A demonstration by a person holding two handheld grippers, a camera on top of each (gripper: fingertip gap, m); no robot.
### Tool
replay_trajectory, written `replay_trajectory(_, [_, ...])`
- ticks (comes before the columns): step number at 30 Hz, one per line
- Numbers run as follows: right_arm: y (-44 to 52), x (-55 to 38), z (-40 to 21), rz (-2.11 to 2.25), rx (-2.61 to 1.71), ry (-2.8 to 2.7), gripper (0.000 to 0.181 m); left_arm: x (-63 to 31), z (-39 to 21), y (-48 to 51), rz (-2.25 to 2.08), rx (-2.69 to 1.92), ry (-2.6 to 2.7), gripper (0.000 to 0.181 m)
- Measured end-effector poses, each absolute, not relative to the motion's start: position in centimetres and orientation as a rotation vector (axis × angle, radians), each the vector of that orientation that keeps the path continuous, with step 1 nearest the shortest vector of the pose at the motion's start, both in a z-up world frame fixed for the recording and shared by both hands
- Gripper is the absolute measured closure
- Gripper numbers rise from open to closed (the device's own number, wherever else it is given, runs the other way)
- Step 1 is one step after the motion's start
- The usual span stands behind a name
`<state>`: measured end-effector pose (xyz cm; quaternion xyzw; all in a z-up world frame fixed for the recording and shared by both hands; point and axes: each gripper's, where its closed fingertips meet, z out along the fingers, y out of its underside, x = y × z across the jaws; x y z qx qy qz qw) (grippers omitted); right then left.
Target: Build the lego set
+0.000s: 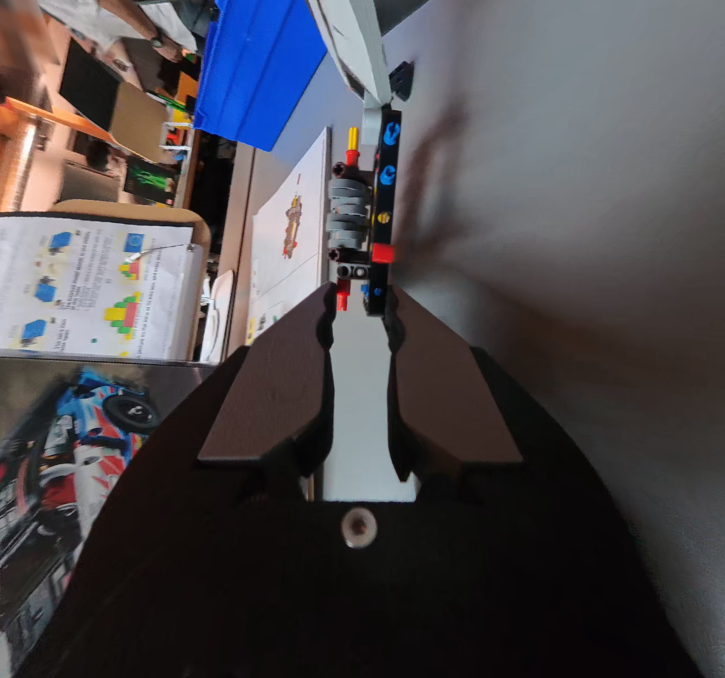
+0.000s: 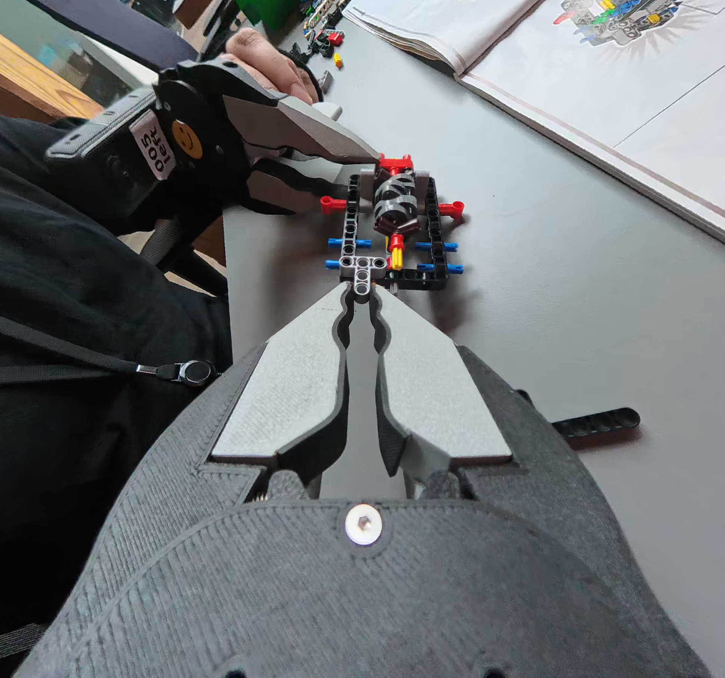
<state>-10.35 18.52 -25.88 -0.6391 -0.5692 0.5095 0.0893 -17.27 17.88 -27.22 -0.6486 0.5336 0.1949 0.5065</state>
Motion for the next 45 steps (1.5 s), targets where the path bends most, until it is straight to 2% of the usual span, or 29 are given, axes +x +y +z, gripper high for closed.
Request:
replay_trajectory(5, [18.8, -10.4, -25.4, 1.517, -1.882, -1.655, 0.176, -17.3, -26.7, 17.8, 0.440, -1.579, 1.236, 0.162])
replay_trajectory(7, [19.1, -10.3, -25.6, 1.520, -1.914, -1.634, 0.176, -17.1, -26.0, 17.6, 0.434, -1.559, 1.219, 0.173])
replay_trajectory(13, [18.9, -10.1, -25.2, 1.553, -1.876, -1.622, 0.176, -16.3, -27.2, 16.8, 0.412, -1.592, 1.283, 0.175])
replay_trajectory(18, [20.1, -9.7, -23.7, 1.315, -1.705, -1.599, 0.151, -16.1, -26.9, 16.5, 0.377, -1.629, 1.332, 0.175])
replay_trajectory(20, [19.2, -9.3, -21.9, 1.237, -1.553, -1.632, 0.148, -16.0, -26.6, 16.2, 0.327, -1.668, 1.350, 0.175])
replay_trajectory(28, [16.6, -10.1, -19.1, 0.784, -1.234, -1.803, 0.158, -15.6, -22.6, 15.7, -0.034, -1.827, 1.352, 0.176])
replay_trajectory(36, [16.5, -11.2, -19.0, 0.708, -1.182, -1.820, 0.158, -16.3, -21.7, 14.7, -0.214, -1.955, 1.320, 0.175])
replay_trajectory(41, [16.4, -11.4, -19.5, 0.594, -1.130, -1.856, 0.160, -16.7, -22.7, 14.8, -0.145, -1.995, 1.344, 0.175])
replay_trajectory(45, [15.9, -11.2, -20.6, 0.593, -1.155, -1.912, 0.169, -16.3, -23.2, 14.8, -0.060, -1.955, 1.377, 0.175])
